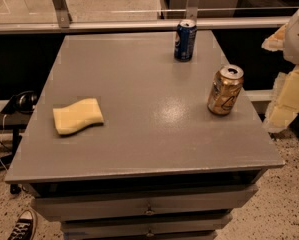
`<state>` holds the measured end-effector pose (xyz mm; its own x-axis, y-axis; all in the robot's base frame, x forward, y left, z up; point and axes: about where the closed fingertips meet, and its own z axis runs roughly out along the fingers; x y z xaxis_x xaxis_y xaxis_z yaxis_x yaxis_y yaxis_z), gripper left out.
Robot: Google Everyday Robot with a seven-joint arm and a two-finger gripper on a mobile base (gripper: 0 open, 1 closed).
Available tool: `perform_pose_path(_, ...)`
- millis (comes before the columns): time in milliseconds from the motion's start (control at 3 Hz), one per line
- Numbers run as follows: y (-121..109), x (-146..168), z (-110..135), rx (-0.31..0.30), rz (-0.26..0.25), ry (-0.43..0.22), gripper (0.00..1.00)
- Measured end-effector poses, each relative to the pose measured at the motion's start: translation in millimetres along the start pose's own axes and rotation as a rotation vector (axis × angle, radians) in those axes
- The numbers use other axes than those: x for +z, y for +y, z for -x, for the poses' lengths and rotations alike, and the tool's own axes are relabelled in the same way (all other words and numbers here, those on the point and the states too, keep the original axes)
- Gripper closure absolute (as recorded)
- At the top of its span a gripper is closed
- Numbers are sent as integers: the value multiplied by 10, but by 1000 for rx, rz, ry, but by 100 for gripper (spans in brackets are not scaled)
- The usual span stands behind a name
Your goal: Pick sponge
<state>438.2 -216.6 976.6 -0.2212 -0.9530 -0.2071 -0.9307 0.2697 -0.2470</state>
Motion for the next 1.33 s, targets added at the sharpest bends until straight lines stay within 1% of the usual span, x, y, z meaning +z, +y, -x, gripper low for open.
perform_pose_path(333,0,0,0,0,0,0,0)
perform_pose_path(667,27,70,5,-3,13,-43,0)
perform_pose_path(1000,-42,190,29,10,5,-127,0)
perform_pose_path(1333,-202,245,83,11,-49,-224,0)
